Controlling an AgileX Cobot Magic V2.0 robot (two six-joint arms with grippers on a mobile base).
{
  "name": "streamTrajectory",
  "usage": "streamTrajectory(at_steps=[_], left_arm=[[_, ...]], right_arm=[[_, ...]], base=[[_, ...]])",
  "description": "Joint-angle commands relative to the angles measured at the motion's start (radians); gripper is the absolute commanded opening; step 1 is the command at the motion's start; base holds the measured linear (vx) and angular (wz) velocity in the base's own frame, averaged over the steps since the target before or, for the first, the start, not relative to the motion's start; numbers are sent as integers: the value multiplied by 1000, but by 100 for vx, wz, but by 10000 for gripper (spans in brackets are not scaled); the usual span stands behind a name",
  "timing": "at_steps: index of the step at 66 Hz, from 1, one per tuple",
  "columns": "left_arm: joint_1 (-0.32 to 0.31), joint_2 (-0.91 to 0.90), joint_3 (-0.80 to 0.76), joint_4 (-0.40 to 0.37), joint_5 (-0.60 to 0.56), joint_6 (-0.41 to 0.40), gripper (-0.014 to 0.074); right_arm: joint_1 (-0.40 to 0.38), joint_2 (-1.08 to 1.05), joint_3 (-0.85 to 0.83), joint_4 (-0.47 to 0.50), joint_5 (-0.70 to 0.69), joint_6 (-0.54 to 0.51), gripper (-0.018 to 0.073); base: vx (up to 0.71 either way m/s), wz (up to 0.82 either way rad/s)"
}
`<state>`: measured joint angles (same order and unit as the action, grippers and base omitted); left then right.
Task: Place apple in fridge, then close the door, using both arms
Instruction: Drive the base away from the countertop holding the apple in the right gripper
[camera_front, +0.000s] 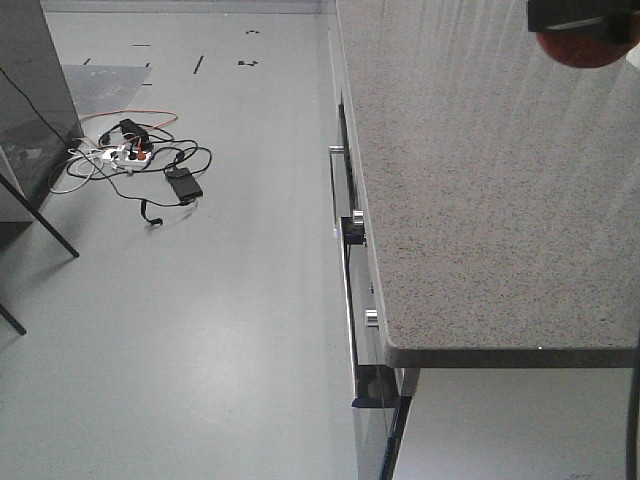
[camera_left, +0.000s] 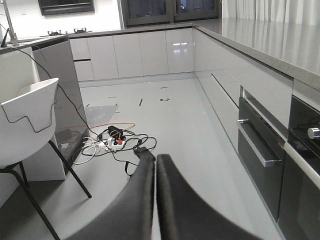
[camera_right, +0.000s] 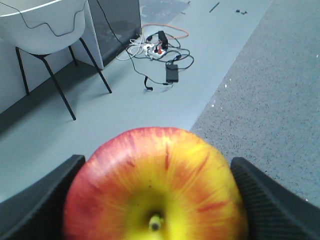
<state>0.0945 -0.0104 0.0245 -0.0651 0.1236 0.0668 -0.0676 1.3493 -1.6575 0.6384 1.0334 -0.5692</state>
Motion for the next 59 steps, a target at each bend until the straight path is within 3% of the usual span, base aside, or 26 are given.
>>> streamTrajectory(at_steps=[1, 59], left_arm=[[-7, -16, -23, -6, -72, -5, -7], [-7, -16, -23, -6, -72, -5, -7]], right_arm=[[-3, -55, -33, 35, -47, -9, 115], [-3, -68, -33, 37, -42, -9, 115]], base=[[0, 0], [0, 0]])
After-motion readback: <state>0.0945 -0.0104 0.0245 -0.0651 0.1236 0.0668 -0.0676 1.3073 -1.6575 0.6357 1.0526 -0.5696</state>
